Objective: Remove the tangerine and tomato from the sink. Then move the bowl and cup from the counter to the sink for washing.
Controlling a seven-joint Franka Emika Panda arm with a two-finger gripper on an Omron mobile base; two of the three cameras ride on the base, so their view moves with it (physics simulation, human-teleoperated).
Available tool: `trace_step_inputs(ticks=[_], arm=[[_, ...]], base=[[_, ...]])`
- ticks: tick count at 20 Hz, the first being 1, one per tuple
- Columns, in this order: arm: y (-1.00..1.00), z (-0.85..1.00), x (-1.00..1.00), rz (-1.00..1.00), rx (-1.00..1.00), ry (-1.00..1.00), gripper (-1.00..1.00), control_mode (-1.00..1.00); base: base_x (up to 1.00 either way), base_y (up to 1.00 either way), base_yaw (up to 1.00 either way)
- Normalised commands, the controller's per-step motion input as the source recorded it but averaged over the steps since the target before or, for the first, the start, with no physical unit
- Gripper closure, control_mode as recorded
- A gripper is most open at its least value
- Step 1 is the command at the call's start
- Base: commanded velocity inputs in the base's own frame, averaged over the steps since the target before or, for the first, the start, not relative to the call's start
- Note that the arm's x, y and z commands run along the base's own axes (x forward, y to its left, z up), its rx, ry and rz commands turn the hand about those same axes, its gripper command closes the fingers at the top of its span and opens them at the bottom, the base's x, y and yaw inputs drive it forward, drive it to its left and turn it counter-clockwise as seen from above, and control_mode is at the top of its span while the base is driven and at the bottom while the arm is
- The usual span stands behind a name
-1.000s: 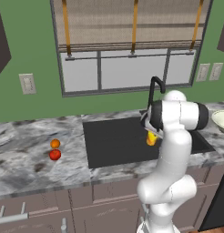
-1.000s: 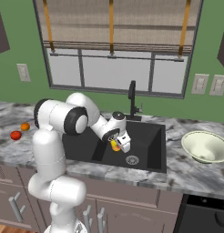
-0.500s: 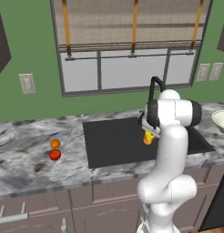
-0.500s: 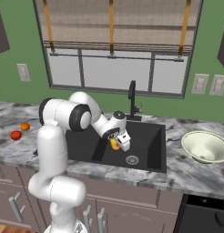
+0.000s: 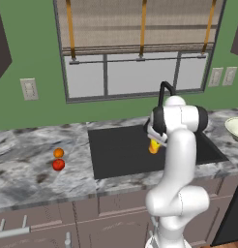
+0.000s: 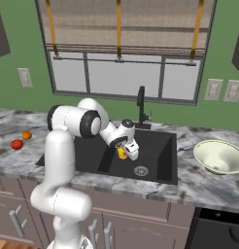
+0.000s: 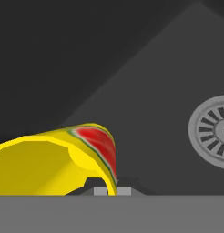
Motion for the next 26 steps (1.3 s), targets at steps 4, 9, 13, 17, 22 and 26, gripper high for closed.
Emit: trace_step_inputs(ticks=[4,9,13,17,22,26], arm=[[0.07,-0.18,0.28,0.03,0.00,0.00,1.00,-1.00],[0.09,-0.19,0.27,0.04,0.00,0.00,1.00,-1.00],[0.08,-0.18,0.25,0.04,0.00,0.00,1.00,-1.00],[0.06,-0.19,0.22,0.05,0.00,0.00,1.00,-1.00],[0.05,-0.17,0.18,0.04,0.00,0.00,1.00,-1.00],[0.03,-0.18,0.09,0.03,0.00,0.00,1.00,-1.00]], base=[[0.00,0.00,0.00],[0.00,0.00,0.00],[0.00,0.00,0.00],[0.00,0.00,0.00],[0.00,0.00,0.00],[0.00,0.00,0.00]])
